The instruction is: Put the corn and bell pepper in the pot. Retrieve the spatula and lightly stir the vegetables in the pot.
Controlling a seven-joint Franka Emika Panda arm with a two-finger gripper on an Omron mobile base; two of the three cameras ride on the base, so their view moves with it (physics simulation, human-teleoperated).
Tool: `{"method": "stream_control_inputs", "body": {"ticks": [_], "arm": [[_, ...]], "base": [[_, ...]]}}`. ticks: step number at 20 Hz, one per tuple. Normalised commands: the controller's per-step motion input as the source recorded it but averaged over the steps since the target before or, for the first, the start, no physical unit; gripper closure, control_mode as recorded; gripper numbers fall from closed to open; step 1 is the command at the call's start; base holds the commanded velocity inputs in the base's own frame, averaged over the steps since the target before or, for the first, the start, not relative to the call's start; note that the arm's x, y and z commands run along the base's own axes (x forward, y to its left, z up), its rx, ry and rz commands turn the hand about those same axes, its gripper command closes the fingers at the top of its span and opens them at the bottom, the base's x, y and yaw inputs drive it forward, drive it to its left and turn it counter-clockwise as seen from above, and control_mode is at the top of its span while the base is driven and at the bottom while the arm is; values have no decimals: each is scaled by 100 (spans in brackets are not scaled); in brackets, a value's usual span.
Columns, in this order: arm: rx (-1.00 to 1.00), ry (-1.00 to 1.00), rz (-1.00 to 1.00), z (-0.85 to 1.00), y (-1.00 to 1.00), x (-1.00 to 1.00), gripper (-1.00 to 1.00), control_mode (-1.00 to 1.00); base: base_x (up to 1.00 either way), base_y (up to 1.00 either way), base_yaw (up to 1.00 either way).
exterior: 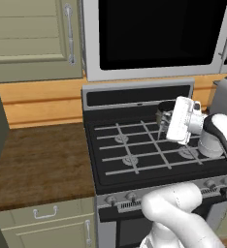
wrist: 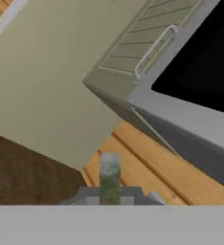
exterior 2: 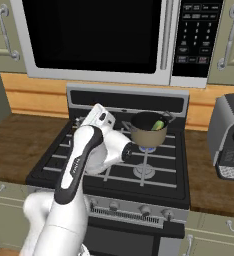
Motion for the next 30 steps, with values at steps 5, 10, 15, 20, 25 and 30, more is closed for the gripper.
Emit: {"method": "stream_control_inputs", "body": {"ticks": [5, 10, 15, 20, 25, 30], "arm": [[29, 17, -35, 32, -97, 45, 100, -100], [31, 23, -27, 23, -97, 64, 100, -100], [33, 4, -4, 13, -85, 31, 100, -100], [33, -16, 0, 3, -96, 4, 100, -100], [31, -3, 0, 24, -72, 73, 100, -100], [21, 0, 1, 1, -60, 75, 100, -100]], "base": [[0, 0, 0], [0, 0, 0], [0, 0, 0], [0, 0, 0], [0, 0, 0], [0, 0, 0]]}}
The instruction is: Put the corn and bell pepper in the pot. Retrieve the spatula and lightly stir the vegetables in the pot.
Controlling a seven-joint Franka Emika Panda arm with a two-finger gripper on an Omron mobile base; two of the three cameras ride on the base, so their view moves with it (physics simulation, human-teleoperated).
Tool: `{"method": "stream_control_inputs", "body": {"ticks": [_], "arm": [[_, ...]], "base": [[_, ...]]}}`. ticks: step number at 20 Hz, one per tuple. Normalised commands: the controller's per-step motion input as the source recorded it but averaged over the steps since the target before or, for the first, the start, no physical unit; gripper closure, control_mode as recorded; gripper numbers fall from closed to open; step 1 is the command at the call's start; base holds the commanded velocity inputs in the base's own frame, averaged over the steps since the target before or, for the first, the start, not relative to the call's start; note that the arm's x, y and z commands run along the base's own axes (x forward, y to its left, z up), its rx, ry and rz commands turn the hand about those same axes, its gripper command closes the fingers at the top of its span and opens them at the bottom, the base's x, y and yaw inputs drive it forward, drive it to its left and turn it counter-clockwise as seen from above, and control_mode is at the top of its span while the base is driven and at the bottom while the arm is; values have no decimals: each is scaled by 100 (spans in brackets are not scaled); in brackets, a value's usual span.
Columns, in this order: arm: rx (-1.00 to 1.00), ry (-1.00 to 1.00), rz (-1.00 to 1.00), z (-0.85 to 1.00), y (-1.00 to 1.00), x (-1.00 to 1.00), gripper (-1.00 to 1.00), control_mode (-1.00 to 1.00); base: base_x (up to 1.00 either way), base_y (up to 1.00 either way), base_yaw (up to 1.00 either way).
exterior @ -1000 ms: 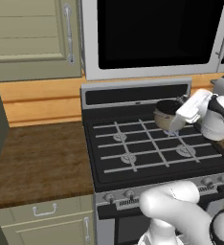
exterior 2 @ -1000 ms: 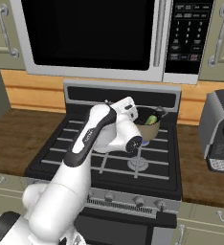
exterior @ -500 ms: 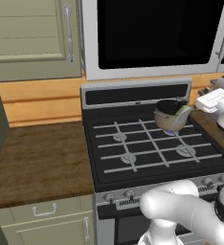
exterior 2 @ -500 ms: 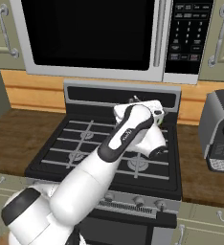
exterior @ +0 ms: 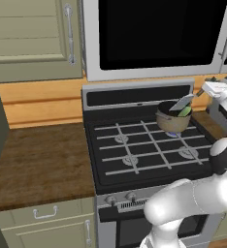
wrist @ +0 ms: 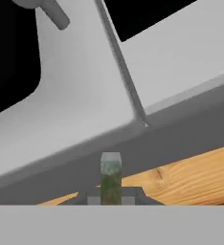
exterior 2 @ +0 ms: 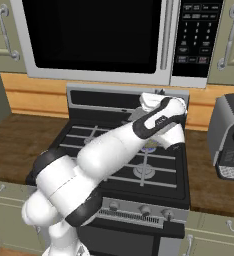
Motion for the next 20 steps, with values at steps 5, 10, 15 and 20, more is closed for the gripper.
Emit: {"method": "stream_control_inputs", "body": {"ticks": [5, 10, 15, 20], "arm": [[1, -6, 3, -42, -47, 47, 100, -100], [0, -8, 1, -41, -18, 50, 100, -100], [-5, -7, 0, -64, -8, 20, 100, -100], [-8, -3, 0, -50, -12, 38, 100, -100]], "base": [[0, 0, 0], [0, 0, 0], [0, 0, 0], [0, 0, 0]]}}
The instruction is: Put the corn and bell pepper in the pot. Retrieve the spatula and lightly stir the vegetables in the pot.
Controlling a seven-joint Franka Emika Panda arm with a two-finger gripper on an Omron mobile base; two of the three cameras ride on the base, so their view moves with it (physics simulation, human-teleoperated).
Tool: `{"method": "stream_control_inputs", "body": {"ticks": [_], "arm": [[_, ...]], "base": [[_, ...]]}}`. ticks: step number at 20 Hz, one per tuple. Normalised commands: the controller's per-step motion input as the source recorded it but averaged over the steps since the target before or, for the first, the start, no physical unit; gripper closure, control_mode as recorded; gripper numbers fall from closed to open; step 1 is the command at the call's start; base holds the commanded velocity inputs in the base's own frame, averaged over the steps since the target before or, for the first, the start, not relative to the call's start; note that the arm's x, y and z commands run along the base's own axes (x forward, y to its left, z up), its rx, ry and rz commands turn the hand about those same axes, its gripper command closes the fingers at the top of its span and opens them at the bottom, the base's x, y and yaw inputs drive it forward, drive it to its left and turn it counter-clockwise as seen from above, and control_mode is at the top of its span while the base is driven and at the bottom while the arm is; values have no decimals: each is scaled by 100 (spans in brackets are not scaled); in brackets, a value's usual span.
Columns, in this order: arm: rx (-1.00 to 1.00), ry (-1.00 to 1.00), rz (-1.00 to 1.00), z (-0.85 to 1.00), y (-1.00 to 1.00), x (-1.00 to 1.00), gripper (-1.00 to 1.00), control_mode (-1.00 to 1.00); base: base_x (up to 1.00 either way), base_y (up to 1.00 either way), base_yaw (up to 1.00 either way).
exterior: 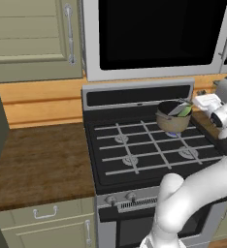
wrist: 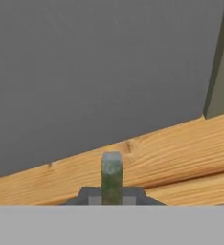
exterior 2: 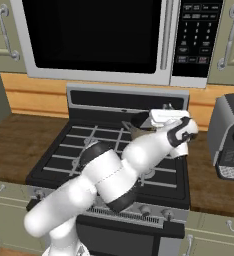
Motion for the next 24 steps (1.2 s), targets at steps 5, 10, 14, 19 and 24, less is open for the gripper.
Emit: {"method": "stream_control_inputs", "body": {"ticks": [5, 10, 14, 19, 24], "arm": [[-7, 0, 0, -31, -6, 45, 100, -100], [-1, 3, 0, -15, -1, -1, 100, -100], [-4, 0, 5, 36, 0, -38, 100, -100], [-12, 0, 6, 52, 0, -16, 100, -100], [-18, 7, 24, -8, 16, -18, 100, -100]], "base": [[0, 0, 0], [0, 0, 0], [0, 0, 0], [0, 0, 0], [0, 0, 0]]}}
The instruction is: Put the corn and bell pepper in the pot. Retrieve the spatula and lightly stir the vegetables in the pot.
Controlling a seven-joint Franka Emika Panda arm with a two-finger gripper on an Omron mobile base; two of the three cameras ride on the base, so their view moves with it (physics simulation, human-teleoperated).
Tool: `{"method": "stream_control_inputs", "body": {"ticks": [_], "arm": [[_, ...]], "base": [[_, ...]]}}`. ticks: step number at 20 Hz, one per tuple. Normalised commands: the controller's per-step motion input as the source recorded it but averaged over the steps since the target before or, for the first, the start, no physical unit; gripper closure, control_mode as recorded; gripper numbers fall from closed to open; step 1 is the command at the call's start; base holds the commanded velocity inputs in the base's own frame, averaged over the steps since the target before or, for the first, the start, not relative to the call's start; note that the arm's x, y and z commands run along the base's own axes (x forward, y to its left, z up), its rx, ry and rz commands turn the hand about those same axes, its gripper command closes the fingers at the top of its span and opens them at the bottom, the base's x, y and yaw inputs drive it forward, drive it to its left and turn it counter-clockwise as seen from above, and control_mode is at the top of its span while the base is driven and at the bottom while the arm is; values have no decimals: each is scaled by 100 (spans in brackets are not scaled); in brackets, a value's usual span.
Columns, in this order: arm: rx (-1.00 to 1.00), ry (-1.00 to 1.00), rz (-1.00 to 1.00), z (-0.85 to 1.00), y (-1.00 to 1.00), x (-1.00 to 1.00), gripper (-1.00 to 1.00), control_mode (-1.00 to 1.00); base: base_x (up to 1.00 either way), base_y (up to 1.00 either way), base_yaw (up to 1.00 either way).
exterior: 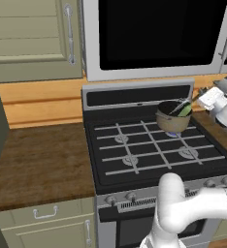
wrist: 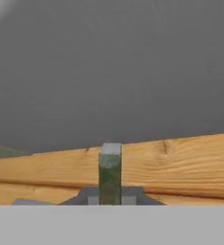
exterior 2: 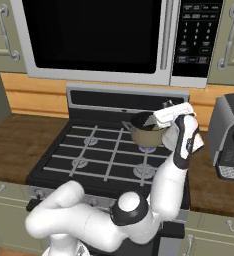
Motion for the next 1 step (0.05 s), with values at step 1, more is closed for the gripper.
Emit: {"method": "stream_control_inputs", "body": {"ticks": [1], "arm": [[-28, 11, 28, -47, 26, -19, 100, -100]], "base": [[0, 0, 0]]}}
